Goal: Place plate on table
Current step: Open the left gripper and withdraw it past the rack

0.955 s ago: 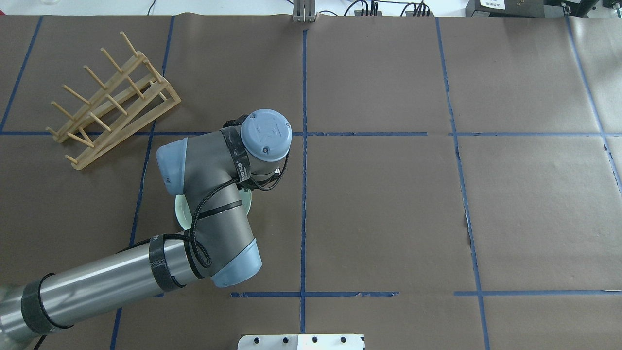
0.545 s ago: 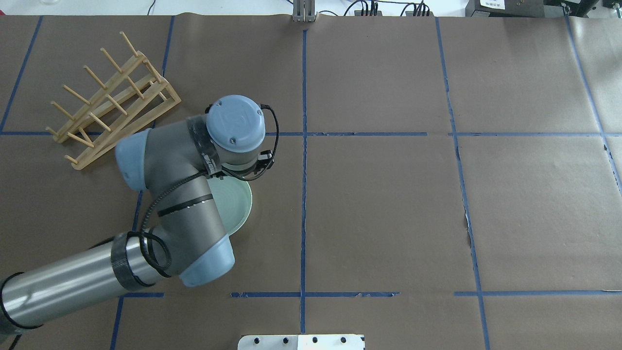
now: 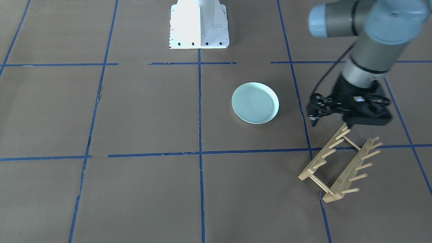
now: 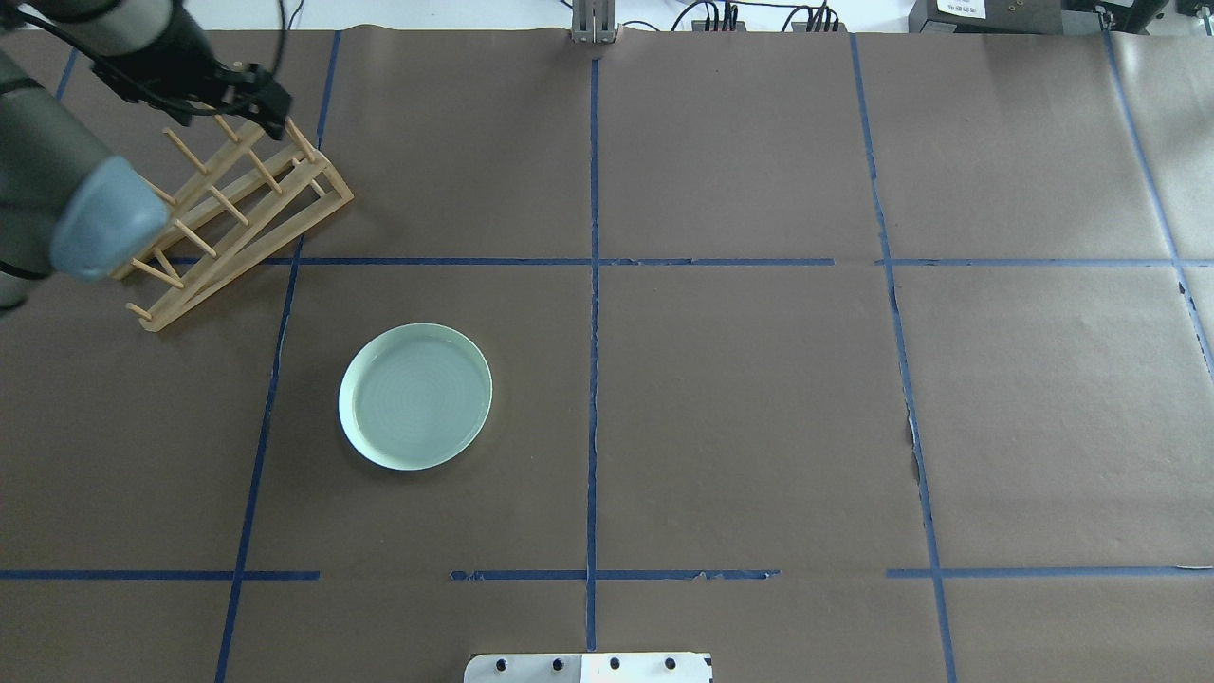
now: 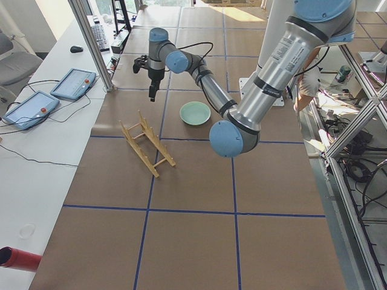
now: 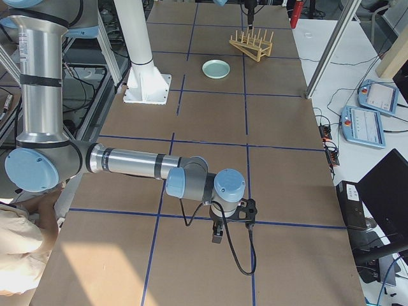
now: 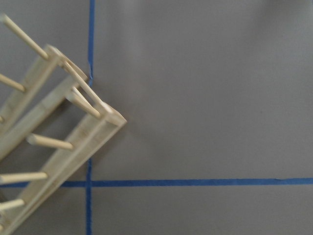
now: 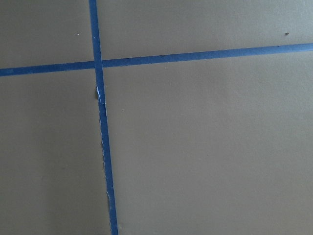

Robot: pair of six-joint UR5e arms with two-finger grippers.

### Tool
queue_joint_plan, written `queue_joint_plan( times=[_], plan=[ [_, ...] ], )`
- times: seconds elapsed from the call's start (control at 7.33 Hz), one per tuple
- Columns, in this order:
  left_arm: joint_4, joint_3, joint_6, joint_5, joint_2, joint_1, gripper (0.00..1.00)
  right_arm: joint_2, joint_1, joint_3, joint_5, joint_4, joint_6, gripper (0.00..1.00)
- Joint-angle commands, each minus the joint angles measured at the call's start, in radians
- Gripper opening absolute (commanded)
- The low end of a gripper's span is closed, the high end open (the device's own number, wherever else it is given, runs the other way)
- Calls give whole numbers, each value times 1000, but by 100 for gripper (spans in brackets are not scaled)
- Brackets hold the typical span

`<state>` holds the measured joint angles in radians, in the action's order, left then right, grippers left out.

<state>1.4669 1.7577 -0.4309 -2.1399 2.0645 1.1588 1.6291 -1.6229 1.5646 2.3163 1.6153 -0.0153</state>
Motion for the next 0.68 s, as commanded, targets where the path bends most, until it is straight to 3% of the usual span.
queue_joint_plan(
  times=[0.0, 0.14, 0.41, 0.55],
  plan=[
    [32, -172, 558, -98, -133, 325, 100, 0, 0, 0, 0, 0, 0, 100],
    [39, -282, 648, -100, -138, 417, 100, 0, 0, 0, 0, 0, 0, 100],
    [41, -265, 643, -113, -304, 472, 100, 0, 0, -1, 0, 0, 0, 100],
    [36, -274, 630, -106, -310, 475, 100, 0, 0, 0, 0, 0, 0, 100]
  ],
)
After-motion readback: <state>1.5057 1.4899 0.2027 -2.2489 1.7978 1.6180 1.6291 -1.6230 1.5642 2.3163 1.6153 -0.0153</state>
